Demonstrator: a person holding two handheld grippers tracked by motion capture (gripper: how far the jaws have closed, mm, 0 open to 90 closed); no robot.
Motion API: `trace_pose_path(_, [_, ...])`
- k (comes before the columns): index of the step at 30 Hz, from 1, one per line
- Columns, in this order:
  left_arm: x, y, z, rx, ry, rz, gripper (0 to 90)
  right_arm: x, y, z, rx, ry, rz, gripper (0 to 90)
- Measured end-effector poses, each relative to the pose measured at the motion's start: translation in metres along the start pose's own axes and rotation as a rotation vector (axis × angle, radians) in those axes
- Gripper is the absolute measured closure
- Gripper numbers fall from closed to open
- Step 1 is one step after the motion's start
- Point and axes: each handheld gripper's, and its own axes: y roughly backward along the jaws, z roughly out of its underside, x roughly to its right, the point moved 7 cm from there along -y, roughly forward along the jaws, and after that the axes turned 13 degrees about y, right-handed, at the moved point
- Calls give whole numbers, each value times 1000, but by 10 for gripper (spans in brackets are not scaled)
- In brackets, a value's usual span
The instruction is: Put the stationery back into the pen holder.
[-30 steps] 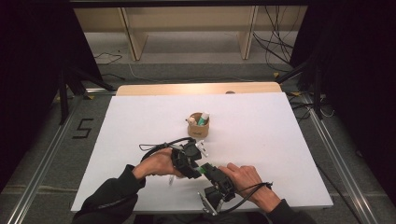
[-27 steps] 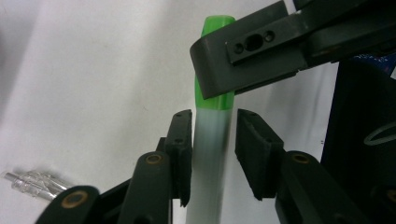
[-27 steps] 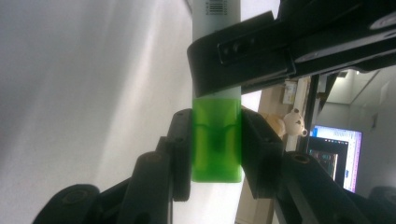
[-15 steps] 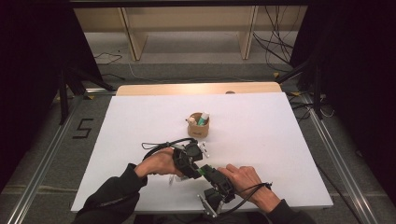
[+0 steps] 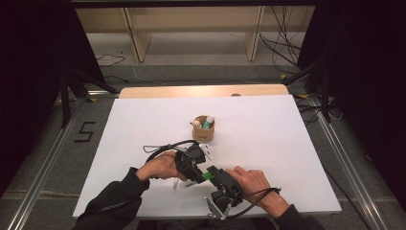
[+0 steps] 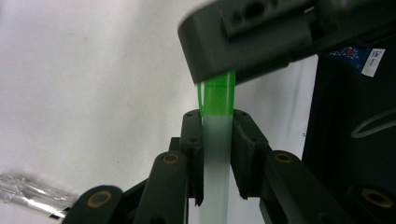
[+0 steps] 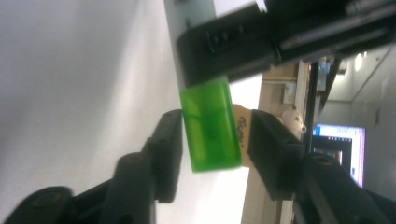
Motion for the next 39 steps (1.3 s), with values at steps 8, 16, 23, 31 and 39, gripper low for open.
trace_pose_path(8, [-12, 14, 1, 70, 48, -23, 763, 7, 5, 15, -11, -189, 21, 415])
trace_pose_path(16, [-27, 29, -2, 168, 105, -61, 762, 11, 7, 37, 13, -508, -8, 358])
trace_pose_path(23, [-37, 41, -12, 301, 175, -87, 762, 11, 9, 52, 36, -797, -53, 325])
trace_pose_path(31, [-54, 53, -30, 517, 260, -132, 762, 9, 13, 62, 40, -911, -59, 319])
trace_pose_path(39, [-72, 62, -45, 678, 335, -184, 762, 8, 17, 67, 63, -998, -69, 278])
